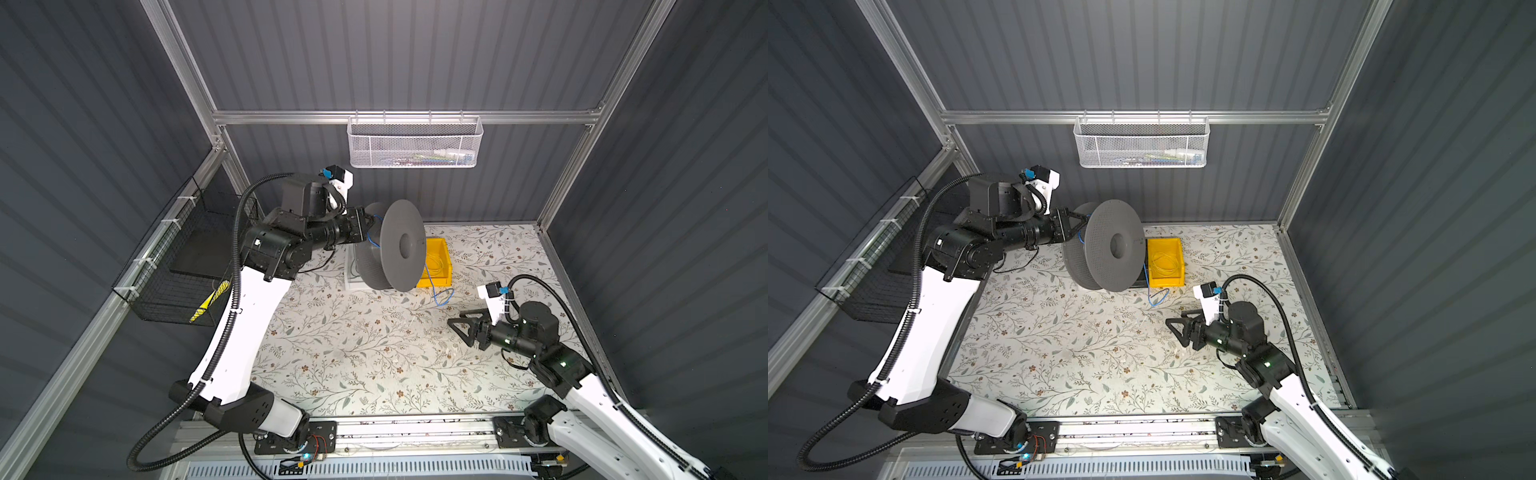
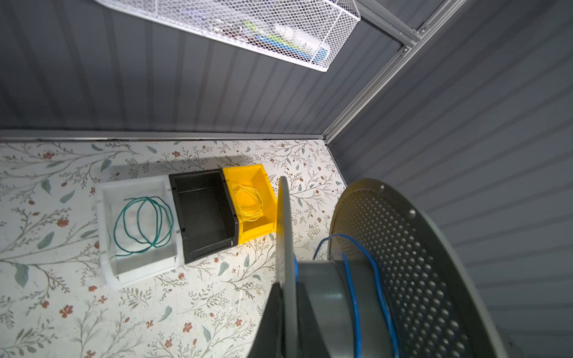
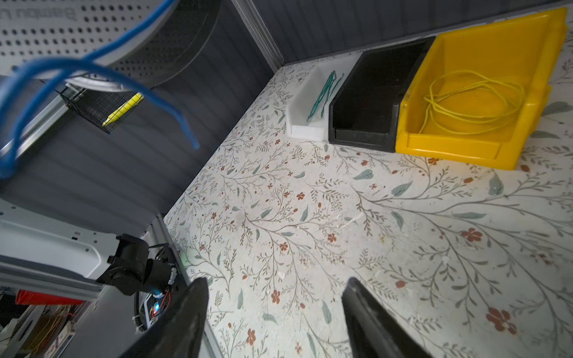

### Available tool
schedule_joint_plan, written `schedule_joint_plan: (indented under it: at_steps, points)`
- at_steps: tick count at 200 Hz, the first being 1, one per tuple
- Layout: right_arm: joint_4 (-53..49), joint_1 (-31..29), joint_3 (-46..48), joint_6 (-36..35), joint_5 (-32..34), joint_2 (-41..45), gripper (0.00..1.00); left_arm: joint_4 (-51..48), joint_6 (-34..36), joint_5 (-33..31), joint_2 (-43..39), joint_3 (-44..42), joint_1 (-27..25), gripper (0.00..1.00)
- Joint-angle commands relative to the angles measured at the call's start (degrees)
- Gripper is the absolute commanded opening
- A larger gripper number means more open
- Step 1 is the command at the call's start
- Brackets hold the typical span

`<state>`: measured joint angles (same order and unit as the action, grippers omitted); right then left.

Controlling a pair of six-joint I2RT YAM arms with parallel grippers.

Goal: Wrap the cables

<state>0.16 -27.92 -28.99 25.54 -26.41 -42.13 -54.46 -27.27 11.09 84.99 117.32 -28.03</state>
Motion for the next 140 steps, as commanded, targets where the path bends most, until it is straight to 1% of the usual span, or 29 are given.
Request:
schedule_joint_plan:
  at_steps: [1, 24, 39, 77, 94, 117, 124, 140]
  points:
    - [16.1, -0.4, -0.2, 2.8, 0.5, -3.3, 0.71, 1.2, -6.7, 1.0, -0.5, 1.8, 0.2, 0.0]
    - [26.4, -0.3, -0.6, 5.6, -3.4, -7.7, 0.71, 0.5, -7.6, 0.7, -0.5, 2.3, 0.1, 0.0]
    - [29.5, -0.3, -0.8, 6.6, -4.9, -8.4, 0.71, -0.3, -7.6, 0.0, -0.2, 2.9, 0.2, 0.0]
    - [28.4, -0.3, -1.0, 6.8, -4.9, -7.3, 0.73, 0.2, -8.0, 0.3, 0.2, 2.9, 0.2, 0.0]
    - [27.4, -0.2, -0.9, 7.1, -6.0, -6.8, 0.73, 0.0, -7.9, 0.3, 0.4, 3.4, 0.2, 0.0]
    - [22.7, 0.1, -0.9, 6.8, -2.2, -5.1, 0.74, -0.3, -7.5, -0.1, 0.3, 3.9, 0.2, 0.0]
    - [22.8, 0.5, -0.8, 6.9, -1.2, -5.2, 0.75, -0.1, -7.4, -0.1, 0.3, 3.8, 0.2, 0.0]
    - [24.6, 1.7, -1.4, 8.3, -1.4, -6.7, 0.75, 0.0, -7.5, 0.1, 0.2, 3.7, 0.2, 0.0]
